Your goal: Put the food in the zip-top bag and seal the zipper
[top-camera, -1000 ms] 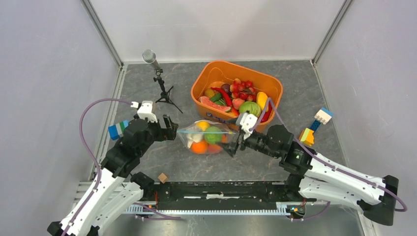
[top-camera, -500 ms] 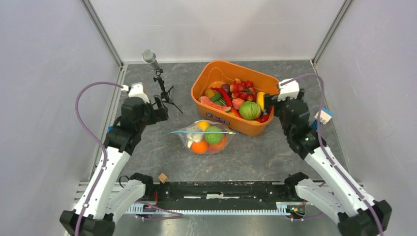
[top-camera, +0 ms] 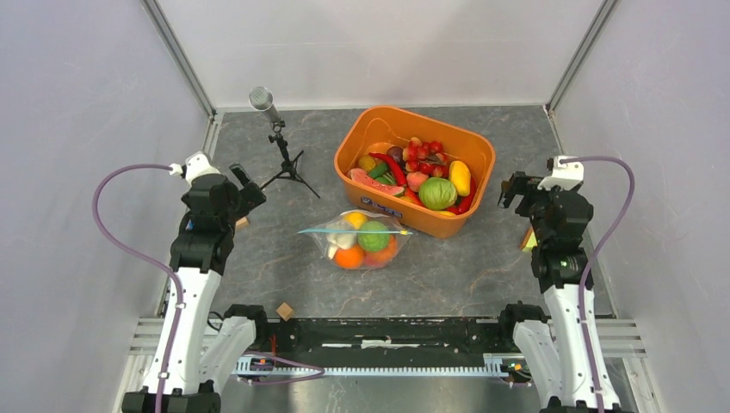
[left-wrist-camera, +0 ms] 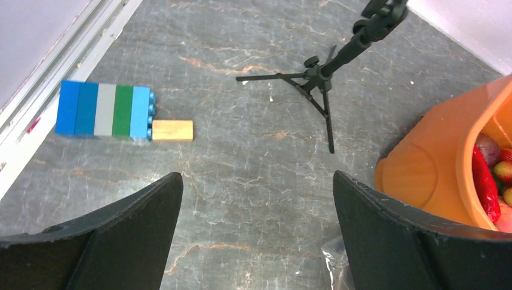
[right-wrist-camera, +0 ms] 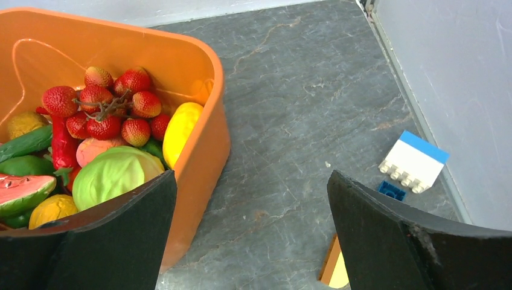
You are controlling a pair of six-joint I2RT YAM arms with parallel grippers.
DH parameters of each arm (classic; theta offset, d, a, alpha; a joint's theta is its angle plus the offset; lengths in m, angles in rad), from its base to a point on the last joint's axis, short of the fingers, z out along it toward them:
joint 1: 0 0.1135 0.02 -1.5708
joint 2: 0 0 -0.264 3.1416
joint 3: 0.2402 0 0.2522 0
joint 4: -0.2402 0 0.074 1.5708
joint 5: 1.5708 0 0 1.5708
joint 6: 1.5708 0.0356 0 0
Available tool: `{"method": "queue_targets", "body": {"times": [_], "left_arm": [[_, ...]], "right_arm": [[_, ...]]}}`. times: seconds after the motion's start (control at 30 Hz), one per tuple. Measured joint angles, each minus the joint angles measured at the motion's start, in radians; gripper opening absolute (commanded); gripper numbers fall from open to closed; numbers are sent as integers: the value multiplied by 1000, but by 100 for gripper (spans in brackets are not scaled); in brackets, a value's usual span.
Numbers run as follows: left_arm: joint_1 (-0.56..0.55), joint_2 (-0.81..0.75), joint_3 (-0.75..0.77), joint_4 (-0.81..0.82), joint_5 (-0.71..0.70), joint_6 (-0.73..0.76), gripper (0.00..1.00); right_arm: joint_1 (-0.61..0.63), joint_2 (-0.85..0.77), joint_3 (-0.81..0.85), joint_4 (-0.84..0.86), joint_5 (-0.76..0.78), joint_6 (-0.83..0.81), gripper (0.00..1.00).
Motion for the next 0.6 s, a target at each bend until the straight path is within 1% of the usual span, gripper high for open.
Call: {"method": "queue_targets", "body": {"times": [0.2,0.6], "left_arm": [[0,-56,-55,-21,-24,-52,100],[0,-61,-56,-21,-21,-53,100]], "right_arm": [[0,-65,-55,-10,7,20,98],[0,-12,-58,-31,-34,65,98]]}}
